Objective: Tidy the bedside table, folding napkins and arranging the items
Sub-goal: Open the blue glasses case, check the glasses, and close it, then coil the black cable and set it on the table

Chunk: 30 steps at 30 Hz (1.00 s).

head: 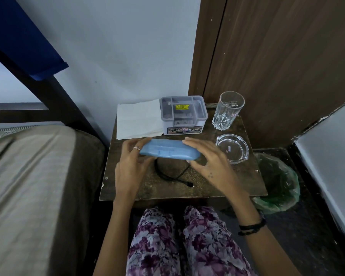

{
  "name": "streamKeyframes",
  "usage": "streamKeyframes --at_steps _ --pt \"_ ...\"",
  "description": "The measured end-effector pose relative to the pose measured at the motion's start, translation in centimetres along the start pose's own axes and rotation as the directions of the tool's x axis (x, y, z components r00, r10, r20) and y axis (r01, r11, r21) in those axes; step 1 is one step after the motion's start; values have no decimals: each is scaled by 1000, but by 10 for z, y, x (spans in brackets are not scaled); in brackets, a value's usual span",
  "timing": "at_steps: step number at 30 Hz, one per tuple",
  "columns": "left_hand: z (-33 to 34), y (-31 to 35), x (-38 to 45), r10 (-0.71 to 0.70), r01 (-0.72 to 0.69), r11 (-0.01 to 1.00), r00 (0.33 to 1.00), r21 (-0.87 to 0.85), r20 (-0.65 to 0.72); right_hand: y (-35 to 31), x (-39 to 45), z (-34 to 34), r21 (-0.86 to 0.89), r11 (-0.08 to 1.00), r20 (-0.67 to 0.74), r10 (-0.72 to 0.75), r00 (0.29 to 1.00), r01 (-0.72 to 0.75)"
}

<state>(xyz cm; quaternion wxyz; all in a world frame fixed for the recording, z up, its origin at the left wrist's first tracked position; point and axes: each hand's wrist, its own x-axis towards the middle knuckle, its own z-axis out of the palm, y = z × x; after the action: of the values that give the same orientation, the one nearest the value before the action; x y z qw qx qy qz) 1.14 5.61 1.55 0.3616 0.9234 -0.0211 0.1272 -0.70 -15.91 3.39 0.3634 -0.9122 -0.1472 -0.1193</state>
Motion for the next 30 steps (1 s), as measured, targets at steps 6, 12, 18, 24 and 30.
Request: streamKeyframes --at_steps 6,12,18,24,30 --pt "6 -25 0 -352 354 845 932 -402 80 -36 -11 72 -201 972 -86 -137 987 118" --pt "-2 -42 -1 -469 446 615 870 -650 153 -59 -13 125 -189 978 -106 -116 988 94" --pt "-3 -61 4 -425 438 672 888 -597 174 -62 -15 155 102 993 46 61 997 -65" --pt "-2 -72 2 -437 454 679 881 -576 180 -51 -7 161 417 882 84 202 976 -219" --pt "-2 -63 -2 -427 429 806 899 -408 102 -46 2 147 377 869 245 241 939 -321"
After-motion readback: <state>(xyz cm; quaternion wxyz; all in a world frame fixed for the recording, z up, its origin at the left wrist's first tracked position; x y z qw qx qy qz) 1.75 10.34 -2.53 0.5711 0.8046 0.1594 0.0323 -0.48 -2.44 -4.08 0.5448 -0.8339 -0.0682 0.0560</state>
